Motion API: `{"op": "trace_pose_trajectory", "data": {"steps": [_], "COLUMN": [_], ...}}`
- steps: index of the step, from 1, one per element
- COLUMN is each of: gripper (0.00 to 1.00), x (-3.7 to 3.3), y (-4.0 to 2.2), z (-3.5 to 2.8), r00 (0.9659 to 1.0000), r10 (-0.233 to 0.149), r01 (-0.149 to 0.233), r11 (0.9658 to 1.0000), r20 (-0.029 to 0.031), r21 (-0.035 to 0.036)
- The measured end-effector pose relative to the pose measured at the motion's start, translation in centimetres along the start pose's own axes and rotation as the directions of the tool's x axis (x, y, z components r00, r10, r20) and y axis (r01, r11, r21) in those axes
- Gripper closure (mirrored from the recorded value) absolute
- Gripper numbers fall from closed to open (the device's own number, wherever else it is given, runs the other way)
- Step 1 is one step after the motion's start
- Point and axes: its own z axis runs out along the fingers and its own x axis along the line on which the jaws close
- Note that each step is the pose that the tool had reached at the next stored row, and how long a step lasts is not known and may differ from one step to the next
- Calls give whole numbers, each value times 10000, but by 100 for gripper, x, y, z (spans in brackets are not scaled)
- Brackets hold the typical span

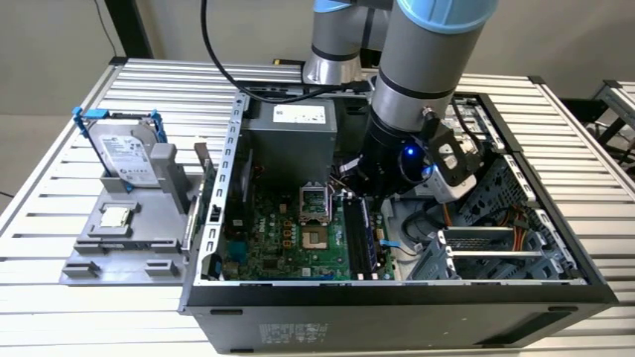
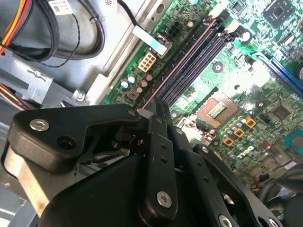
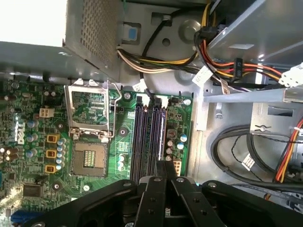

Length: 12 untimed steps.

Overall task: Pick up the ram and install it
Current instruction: 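Insert the ram into the slot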

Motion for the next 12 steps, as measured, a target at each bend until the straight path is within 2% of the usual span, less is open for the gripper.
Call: {"op": "trace_pose_trajectory", "data": {"steps": [3,6,8,12], "gripper": [100,100,100,100], "x": [0,0,0,0], "y": [0,0,0,0], "z": [0,0,0,0], "r00": [9989,9955,9918,9804], "r10": [-463,-944,-1276,-1972], "r01": [463,944,1276,1972], "r11": [9989,9955,9918,9804], "r20": [-10,-21,-28,-41], "r21": [-14,-28,-39,-63]}}
